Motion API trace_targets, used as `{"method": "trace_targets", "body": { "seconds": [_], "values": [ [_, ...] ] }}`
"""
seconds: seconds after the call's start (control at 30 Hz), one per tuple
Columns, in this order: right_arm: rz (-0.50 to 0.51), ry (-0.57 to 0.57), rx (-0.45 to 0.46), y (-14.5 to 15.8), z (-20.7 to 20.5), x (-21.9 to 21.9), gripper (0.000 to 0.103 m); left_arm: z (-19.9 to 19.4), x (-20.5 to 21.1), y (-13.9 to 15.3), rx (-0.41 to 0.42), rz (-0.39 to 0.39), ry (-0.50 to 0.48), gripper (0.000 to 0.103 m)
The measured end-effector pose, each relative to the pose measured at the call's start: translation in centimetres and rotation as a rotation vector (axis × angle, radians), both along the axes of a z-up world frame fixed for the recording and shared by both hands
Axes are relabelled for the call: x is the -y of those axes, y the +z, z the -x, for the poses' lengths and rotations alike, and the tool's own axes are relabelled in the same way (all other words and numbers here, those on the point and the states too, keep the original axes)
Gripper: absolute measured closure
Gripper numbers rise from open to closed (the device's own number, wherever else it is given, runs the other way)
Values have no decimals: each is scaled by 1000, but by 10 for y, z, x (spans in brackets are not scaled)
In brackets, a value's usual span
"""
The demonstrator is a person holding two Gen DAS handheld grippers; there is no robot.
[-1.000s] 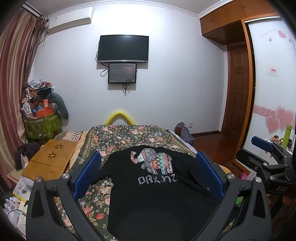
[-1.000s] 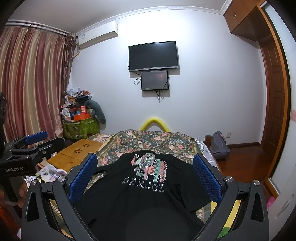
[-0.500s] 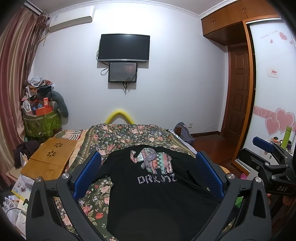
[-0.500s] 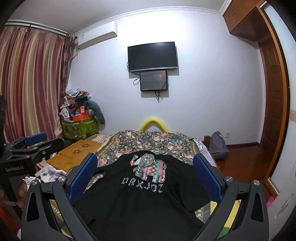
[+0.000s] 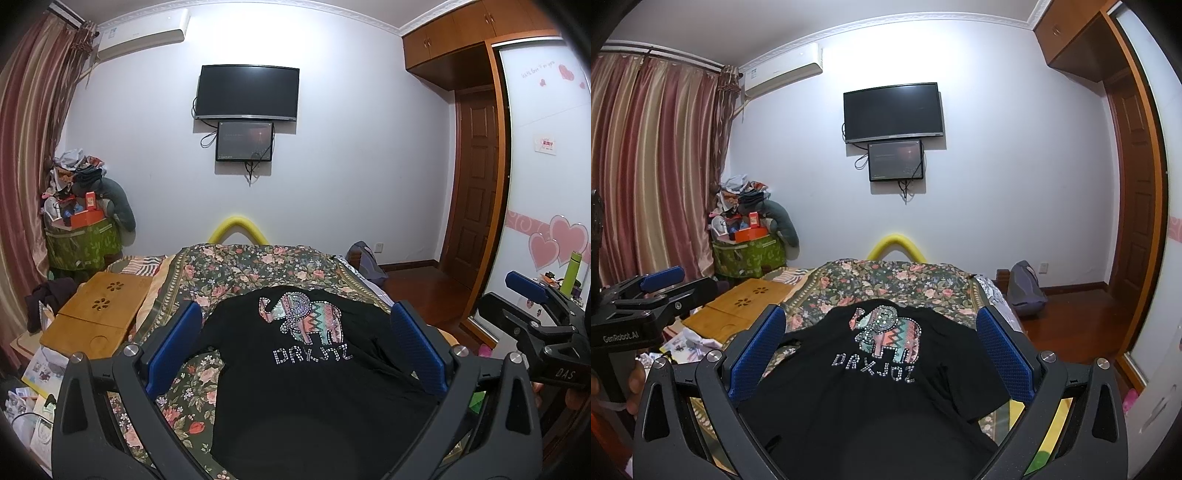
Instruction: Fold small clothes
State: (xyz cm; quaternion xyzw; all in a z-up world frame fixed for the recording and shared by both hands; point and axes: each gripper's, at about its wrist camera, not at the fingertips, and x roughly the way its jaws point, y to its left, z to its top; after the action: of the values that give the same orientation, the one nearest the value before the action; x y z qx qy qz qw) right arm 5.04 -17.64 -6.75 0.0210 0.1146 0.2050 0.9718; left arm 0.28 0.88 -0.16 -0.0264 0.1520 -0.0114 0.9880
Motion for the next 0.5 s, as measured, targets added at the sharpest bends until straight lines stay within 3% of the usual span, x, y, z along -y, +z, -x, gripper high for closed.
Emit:
{"method": "trace_targets", "body": {
  "seconds": [0.5],
  "values": [
    [4,0,-10,1,-1,-2,1,-1,-1,-3,-2,1,-1,0]
  ]
}}
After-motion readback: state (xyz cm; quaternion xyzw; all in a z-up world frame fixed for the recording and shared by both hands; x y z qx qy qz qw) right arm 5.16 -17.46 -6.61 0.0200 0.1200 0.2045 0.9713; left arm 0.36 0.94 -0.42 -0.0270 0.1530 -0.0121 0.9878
